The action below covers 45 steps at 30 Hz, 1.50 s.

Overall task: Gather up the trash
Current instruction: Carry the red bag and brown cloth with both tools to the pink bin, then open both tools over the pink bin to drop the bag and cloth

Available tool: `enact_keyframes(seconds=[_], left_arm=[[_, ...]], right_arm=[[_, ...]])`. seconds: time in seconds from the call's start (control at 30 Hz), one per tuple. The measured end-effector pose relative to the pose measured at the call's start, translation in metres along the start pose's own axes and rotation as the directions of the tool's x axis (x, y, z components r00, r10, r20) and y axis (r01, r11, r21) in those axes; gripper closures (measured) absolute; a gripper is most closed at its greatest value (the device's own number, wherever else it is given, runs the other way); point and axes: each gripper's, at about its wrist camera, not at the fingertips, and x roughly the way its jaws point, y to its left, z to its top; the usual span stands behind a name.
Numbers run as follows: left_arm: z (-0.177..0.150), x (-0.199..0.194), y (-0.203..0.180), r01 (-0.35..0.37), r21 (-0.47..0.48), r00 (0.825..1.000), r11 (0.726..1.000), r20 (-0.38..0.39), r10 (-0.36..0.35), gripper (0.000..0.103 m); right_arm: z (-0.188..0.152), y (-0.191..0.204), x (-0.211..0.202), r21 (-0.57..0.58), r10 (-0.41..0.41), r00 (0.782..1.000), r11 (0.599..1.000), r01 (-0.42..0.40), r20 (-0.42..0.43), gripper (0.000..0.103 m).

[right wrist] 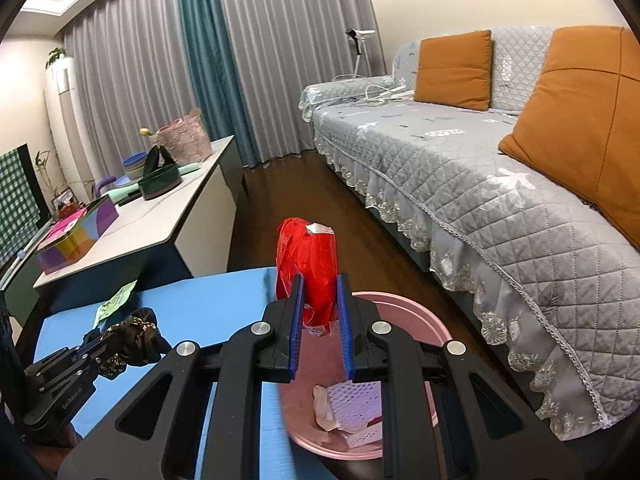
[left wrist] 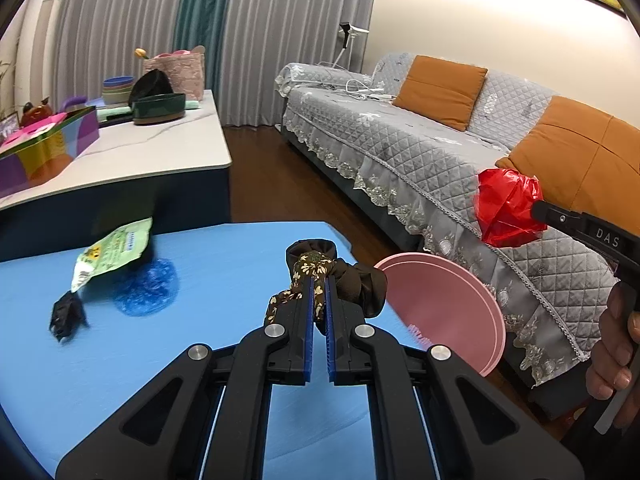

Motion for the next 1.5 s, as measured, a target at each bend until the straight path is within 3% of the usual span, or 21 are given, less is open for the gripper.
enact_keyframes(seconds=[0.53, 1.07, 1.1, 1.17, 1.2, 1.23, 1.5], left_arm=[[0.024, 0.049, -0.063, 0.096, 0.027, 0.995, 0.995, -0.012, -0.095, 0.098], [0.034, 0.094, -0.099, 0.150, 0.068, 0.988, 0.986, -0.051, -0.147, 0.098], [0.034, 0.096, -0.101, 0.165, 0.074, 0.985, 0.983, -0.063, -0.161, 0.097], [0.032, 0.100, -0.107, 0.178, 0.095, 0.981, 0.979, -0.094, -0.169, 0.088], [0.031, 0.101, -0.108, 0.170, 0.105, 0.982, 0.980, -0.098, -0.160, 0.072], [0.030, 0.098, -0.107, 0.150, 0.108, 0.986, 0.983, -0.084, -0.142, 0.057], [0.022, 0.077, -0.086, 0.133, 0.074, 0.989, 0.988, -0.074, -0.128, 0.055]], right_arm=[[0.003, -0.030, 0.013, 0.020, -0.071, 0.997, 0.997, 0.071, -0.016, 0.086], [-0.001, -0.047, 0.033, 0.037, -0.102, 0.993, 0.994, 0.104, -0.059, 0.087], [-0.001, -0.048, 0.035, 0.036, -0.110, 0.992, 0.993, 0.112, -0.062, 0.085], [-0.002, -0.050, 0.037, 0.045, -0.141, 0.988, 0.989, 0.144, -0.070, 0.070], [-0.002, -0.052, 0.036, 0.061, -0.143, 0.987, 0.987, 0.147, -0.070, 0.061], [-0.002, -0.055, 0.036, 0.074, -0.141, 0.987, 0.987, 0.146, -0.072, 0.060], [-0.003, -0.058, 0.037, 0.123, -0.118, 0.990, 0.984, 0.128, -0.082, 0.058]])
